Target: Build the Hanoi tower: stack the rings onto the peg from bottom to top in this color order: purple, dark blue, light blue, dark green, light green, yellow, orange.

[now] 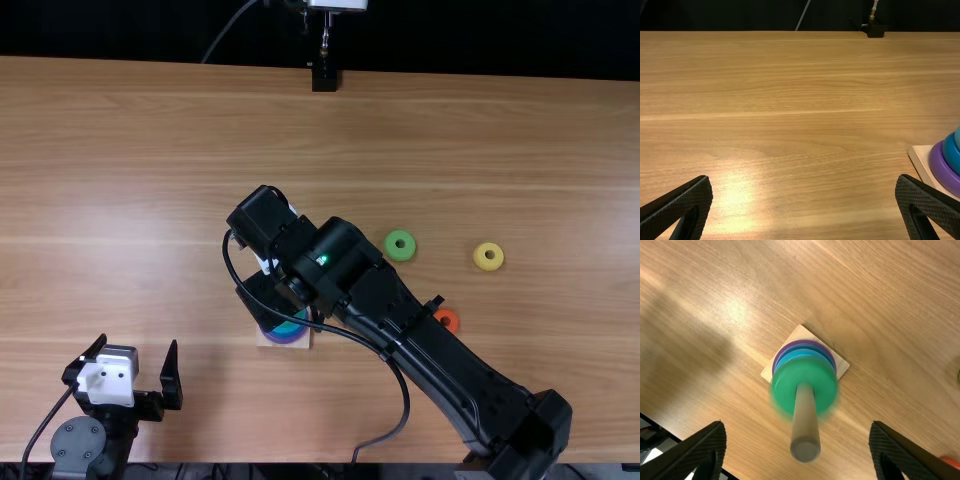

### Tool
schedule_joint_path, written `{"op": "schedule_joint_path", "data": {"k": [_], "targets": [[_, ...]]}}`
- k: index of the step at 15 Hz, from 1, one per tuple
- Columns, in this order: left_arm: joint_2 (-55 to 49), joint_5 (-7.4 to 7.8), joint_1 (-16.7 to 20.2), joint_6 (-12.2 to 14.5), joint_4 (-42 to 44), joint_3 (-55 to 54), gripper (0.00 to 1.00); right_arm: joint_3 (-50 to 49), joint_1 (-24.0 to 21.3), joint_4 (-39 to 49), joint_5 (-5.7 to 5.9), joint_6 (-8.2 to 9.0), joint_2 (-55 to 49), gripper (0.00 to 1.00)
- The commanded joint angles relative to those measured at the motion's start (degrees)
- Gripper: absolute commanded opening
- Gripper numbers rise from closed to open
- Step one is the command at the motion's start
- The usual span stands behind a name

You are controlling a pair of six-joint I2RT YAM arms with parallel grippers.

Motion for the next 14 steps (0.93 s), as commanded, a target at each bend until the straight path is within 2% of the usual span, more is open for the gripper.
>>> {"op": "schedule_joint_path", "data": {"k": [1,4,5,8,12,14], "targets": [[-0.93,-0.21,0.67,0.69,-4.21,-6.33,1.00,0.49,0.12,0.13,0.02,0.12,0.55,1.00],[-0.93,-0.21,0.67,0.69,-4.21,-6.33,1.00,4.09,0.04,0.13,0.02,0.12,0.38,1.00],[-0.93,-0.21,0.67,0.69,-4.21,-6.33,1.00,5.32,-0.23,0.13,0.02,0.64,0.38,1.00],[-0.93,-0.21,0.67,0.69,-4.21,-6.33,1.00,6.90,-5.15,0.13,0.12,6.34,0.55,1.00],[-0.93,-0.21,0.67,0.69,-4.21,-6.33,1.00,6.99,-13.06,0.13,0.33,6.65,0.73,1.00],[-0.93,-0.21,0.67,0.69,-4.21,-6.33,1.00,6.11,-17.89,0.02,0.33,6.13,1.69,1.00]]}}
